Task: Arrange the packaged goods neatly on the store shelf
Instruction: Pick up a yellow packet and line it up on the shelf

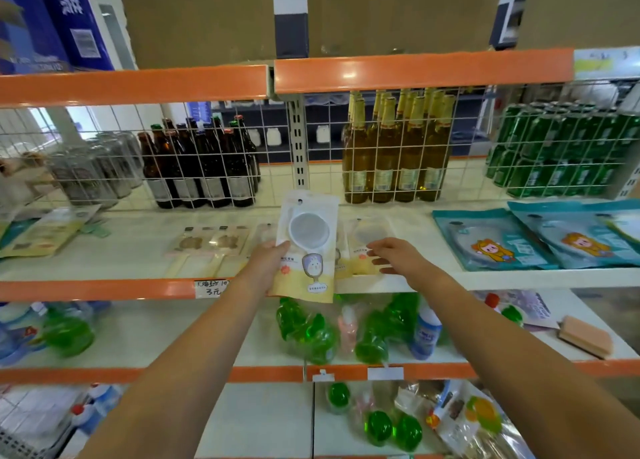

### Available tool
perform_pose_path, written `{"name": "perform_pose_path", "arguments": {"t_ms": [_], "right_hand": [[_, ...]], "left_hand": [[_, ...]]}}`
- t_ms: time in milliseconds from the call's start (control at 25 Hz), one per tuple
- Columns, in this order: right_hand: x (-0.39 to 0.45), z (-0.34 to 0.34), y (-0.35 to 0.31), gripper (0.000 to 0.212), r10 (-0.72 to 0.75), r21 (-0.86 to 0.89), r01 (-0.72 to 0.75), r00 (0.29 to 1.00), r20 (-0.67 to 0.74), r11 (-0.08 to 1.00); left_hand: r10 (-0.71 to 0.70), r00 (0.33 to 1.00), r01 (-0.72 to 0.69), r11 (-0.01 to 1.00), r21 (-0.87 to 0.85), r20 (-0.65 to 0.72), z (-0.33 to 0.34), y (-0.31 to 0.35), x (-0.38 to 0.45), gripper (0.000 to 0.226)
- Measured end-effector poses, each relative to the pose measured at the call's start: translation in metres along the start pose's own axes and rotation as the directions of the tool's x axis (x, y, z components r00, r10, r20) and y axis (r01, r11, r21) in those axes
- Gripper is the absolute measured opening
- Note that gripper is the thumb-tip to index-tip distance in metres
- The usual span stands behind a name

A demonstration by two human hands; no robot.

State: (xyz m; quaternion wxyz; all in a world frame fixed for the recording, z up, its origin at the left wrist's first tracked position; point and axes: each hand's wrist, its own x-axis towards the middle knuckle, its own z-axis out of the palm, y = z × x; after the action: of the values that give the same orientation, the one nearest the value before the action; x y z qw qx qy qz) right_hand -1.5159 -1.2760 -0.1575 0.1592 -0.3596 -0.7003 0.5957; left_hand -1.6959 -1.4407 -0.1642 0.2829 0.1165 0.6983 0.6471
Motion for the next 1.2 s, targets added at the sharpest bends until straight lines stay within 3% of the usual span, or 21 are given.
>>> {"name": "perform_pose_path", "arguments": {"t_ms": [240, 480, 600, 680, 840, 1040, 1200], "right_hand": [[0.022, 0.001, 0.004, 0.023, -0.042, -0.202, 0.008, 0.986, -0.163, 0.979], [0.036, 0.002, 0.0, 0.025, -0.082, -0.342, 0.0, 0.97, -0.228, 0.94], [0.042, 0.003, -0.002, 0.025, -0.066, -0.391, -0.039, 0.966, -0.25, 0.919], [0.044, 0.004, -0.005, 0.025, -0.06, -0.435, -0.06, 0.965, -0.256, 0.898], [0.045, 0.011, -0.007, 0.026, -0.054, -0.535, -0.094, 0.965, -0.255, 0.839], [0.043, 0.022, -0.002, 0.031, -0.03, -0.587, -0.124, 0.969, -0.246, 0.8], [0.045, 0.024, 0.005, 0.029, -0.026, -0.543, -0.129, 0.963, -0.27, 0.83]], "left_hand": [[0.006, 0.981, 0.002, 0.999, 0.04, -0.193, -0.031, 0.009, 0.046, 0.032], [0.025, 0.973, 0.024, 0.977, 0.21, -0.229, -0.047, 0.01, 0.087, 0.032], [0.075, 0.973, 0.013, 0.925, 0.38, -0.217, -0.052, 0.009, 0.099, 0.033], [0.13, 0.968, 0.001, 0.853, 0.522, -0.214, -0.056, 0.007, 0.103, 0.034], [0.193, 0.975, -0.03, 0.597, 0.802, -0.108, -0.062, -0.003, 0.109, 0.041], [0.223, 0.975, -0.098, 0.355, 0.93, 0.018, -0.065, -0.012, 0.105, 0.037], [0.305, 0.951, -0.082, 0.116, 0.99, 0.043, -0.07, -0.017, 0.106, 0.051]]}}
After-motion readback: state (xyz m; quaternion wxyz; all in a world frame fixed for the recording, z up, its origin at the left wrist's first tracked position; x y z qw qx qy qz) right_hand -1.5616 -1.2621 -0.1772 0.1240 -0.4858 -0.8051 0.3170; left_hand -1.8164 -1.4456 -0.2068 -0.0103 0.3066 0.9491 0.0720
